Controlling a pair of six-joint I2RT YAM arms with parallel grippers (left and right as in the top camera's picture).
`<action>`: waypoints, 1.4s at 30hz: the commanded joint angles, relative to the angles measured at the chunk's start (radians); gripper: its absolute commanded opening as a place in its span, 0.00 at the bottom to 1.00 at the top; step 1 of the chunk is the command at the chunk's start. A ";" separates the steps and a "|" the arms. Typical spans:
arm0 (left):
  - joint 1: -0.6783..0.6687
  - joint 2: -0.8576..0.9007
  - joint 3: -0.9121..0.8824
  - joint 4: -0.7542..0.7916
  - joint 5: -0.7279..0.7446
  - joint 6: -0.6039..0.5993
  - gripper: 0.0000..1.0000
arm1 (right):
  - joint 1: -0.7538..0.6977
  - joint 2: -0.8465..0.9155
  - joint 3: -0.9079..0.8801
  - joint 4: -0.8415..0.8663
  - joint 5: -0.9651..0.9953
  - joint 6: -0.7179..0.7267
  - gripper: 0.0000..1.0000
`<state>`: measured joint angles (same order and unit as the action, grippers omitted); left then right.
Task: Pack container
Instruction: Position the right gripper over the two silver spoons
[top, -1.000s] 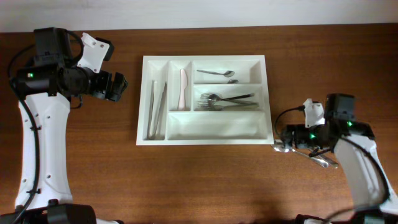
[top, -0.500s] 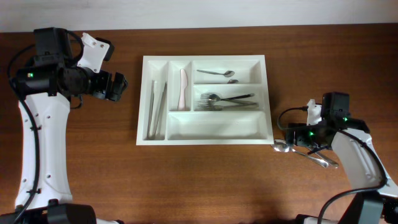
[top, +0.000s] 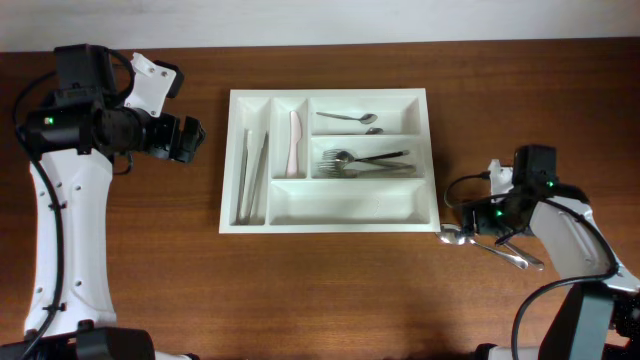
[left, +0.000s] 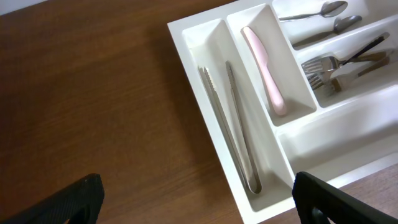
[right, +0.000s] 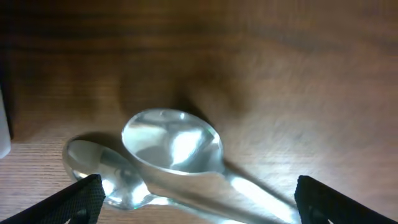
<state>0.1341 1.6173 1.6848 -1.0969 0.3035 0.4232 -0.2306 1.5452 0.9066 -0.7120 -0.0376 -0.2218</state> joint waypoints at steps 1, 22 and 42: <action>0.000 -0.024 0.004 0.000 0.011 0.013 0.99 | -0.006 0.004 0.064 -0.014 0.021 -0.124 0.99; 0.000 -0.024 0.004 0.000 0.011 0.013 0.99 | -0.047 0.004 0.240 -0.215 0.108 -0.504 0.99; 0.000 -0.024 0.004 0.000 0.011 0.013 0.99 | -0.046 0.004 0.240 -0.225 0.074 -0.571 0.99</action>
<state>0.1341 1.6173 1.6848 -1.0969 0.3035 0.4236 -0.2699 1.5452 1.1316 -0.9417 0.0811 -0.7895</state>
